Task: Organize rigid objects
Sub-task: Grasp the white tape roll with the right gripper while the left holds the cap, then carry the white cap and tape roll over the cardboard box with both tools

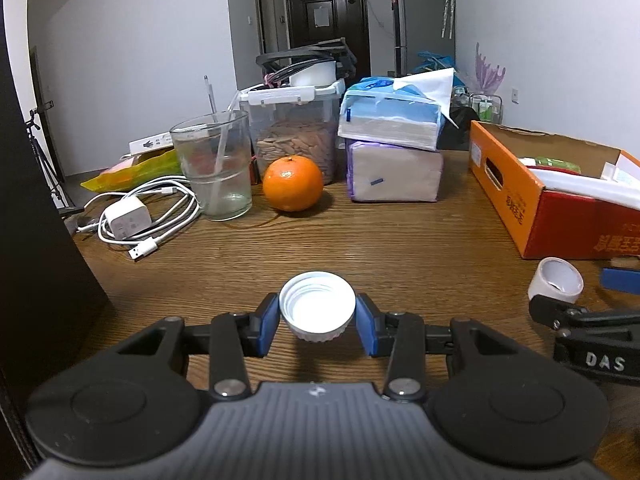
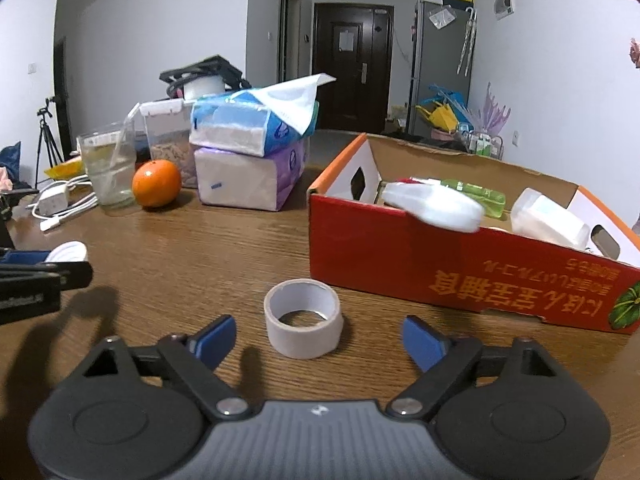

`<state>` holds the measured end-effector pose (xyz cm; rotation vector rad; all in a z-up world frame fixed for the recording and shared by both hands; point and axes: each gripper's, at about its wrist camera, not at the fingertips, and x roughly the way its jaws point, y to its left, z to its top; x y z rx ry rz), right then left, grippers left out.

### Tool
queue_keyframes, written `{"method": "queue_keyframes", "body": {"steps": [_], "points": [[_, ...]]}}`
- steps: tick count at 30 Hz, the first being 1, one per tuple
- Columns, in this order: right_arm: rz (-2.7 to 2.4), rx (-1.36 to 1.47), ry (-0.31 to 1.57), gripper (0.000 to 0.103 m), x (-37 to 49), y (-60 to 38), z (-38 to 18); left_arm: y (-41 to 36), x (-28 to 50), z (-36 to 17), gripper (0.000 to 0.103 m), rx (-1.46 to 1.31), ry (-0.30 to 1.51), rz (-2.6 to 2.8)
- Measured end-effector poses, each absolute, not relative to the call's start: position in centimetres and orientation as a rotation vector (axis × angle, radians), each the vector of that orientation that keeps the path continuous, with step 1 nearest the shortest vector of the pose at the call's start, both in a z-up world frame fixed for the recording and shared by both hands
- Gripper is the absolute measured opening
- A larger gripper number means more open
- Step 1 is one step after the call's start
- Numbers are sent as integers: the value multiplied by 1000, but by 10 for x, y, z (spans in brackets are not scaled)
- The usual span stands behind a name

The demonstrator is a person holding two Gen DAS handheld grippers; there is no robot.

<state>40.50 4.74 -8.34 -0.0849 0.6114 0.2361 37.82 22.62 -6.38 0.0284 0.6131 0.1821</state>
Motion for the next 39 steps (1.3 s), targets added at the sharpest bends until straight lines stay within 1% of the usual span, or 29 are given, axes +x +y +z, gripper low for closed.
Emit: {"method": "queue_keyframes", "body": {"steps": [3, 4, 5, 6, 7, 24, 39], "points": [[231, -85, 627, 76, 412, 52, -85, 226, 378, -64, 41, 31, 613, 178], [232, -85, 635, 70, 415, 54, -86, 225, 379, -64, 41, 34, 614, 177], [234, -85, 645, 58, 416, 55, -87, 225, 379, -65, 41, 36, 613, 176], [239, -83, 653, 49, 418, 56, -88, 225, 379, -65, 41, 37, 613, 176], [252, -67, 648, 44, 417, 54, -87, 225, 379, -65, 41, 37, 613, 175], [283, -53, 557, 42, 387, 38, -76, 223, 374, -62, 41, 41, 595, 193], [270, -30, 531, 42, 360, 0, -71, 187, 357, -56, 41, 48, 567, 166]]}}
